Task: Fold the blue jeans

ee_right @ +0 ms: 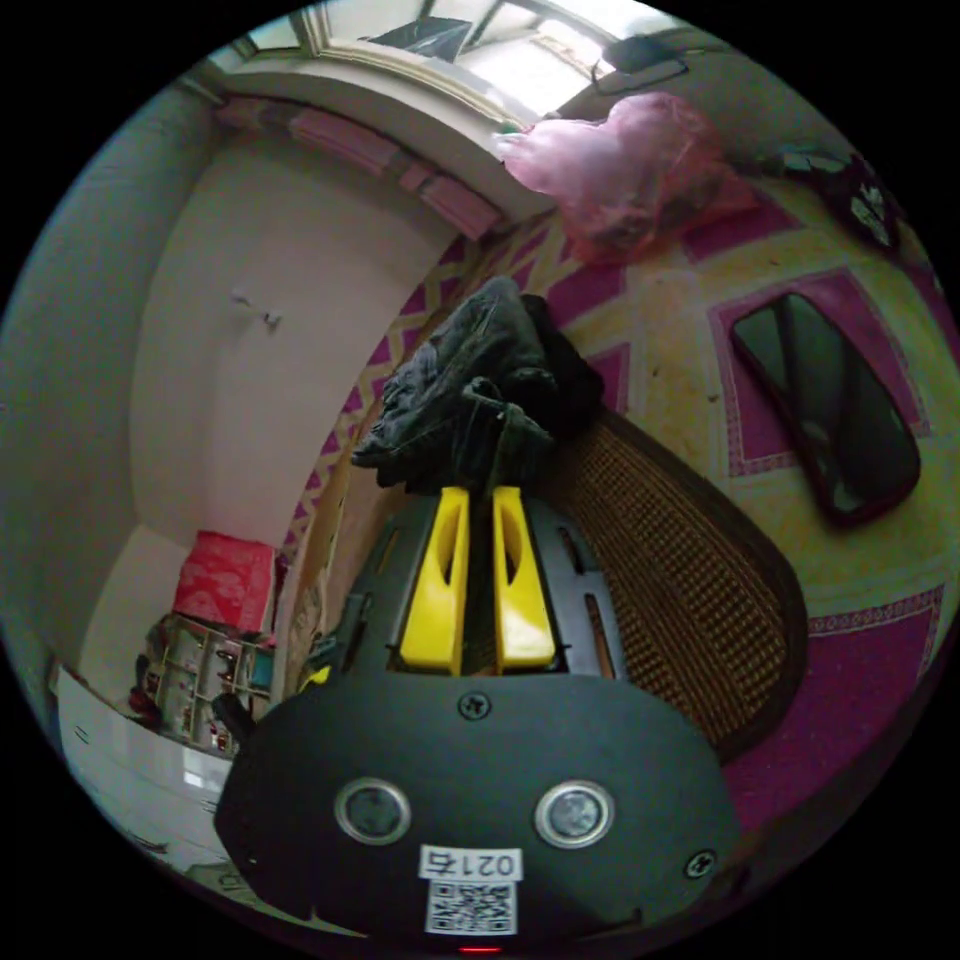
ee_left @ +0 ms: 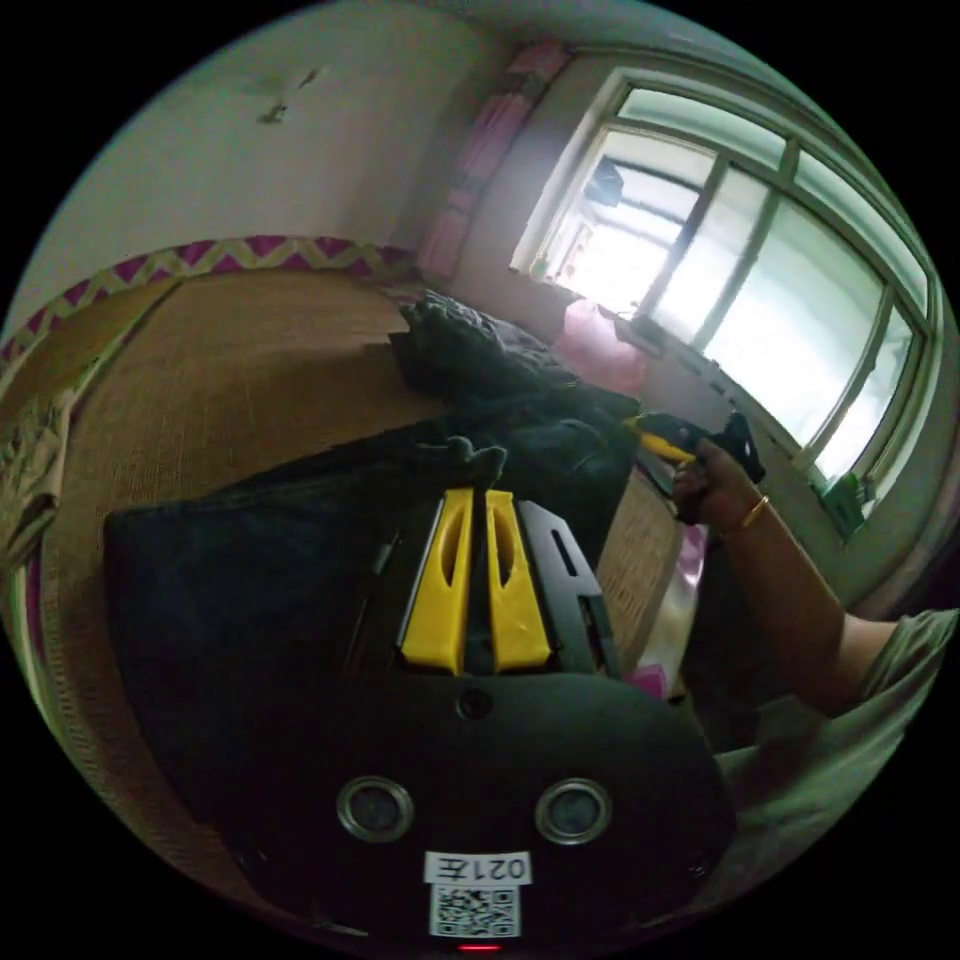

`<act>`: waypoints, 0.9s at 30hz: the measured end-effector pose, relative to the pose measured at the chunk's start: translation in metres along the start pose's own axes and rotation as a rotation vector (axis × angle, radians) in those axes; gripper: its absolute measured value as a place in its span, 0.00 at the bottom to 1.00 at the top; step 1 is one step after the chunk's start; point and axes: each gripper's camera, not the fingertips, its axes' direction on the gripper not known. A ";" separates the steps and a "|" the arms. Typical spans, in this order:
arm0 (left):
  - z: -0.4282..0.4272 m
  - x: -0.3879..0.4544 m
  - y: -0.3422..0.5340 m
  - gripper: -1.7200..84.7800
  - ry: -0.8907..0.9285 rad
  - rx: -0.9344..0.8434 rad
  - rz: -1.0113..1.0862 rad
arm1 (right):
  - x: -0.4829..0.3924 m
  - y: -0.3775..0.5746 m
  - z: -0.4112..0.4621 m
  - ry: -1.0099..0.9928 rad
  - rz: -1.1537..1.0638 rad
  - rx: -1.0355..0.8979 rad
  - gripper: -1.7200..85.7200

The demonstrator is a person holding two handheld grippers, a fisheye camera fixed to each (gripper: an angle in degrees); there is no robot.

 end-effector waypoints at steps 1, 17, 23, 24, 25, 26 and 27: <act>0.004 0.002 -0.002 0.02 -0.016 -0.018 0.029 | 0.005 0.002 0.003 -0.003 0.007 -0.003 0.06; -0.141 -0.109 -0.006 0.10 0.359 0.037 -0.033 | -0.016 0.165 0.040 0.004 -0.107 0.013 0.05; -0.272 -0.153 0.037 0.04 0.189 0.147 -0.064 | -0.229 0.376 0.072 0.093 -0.723 0.099 0.05; -0.294 -0.162 0.045 0.03 0.130 0.152 -0.073 | -0.272 0.437 0.095 0.106 -0.872 0.090 0.04; -0.304 -0.166 0.048 0.02 0.100 0.148 -0.082 | -0.291 0.469 0.109 0.110 -0.944 0.080 0.04; -0.321 -0.173 0.054 0.02 0.055 0.140 -0.094 | -0.323 0.538 0.141 0.118 -1.088 0.048 0.04; -0.338 -0.181 0.059 0.01 0.032 0.150 -0.109 | -0.346 0.606 0.177 0.127 -1.220 0.016 0.04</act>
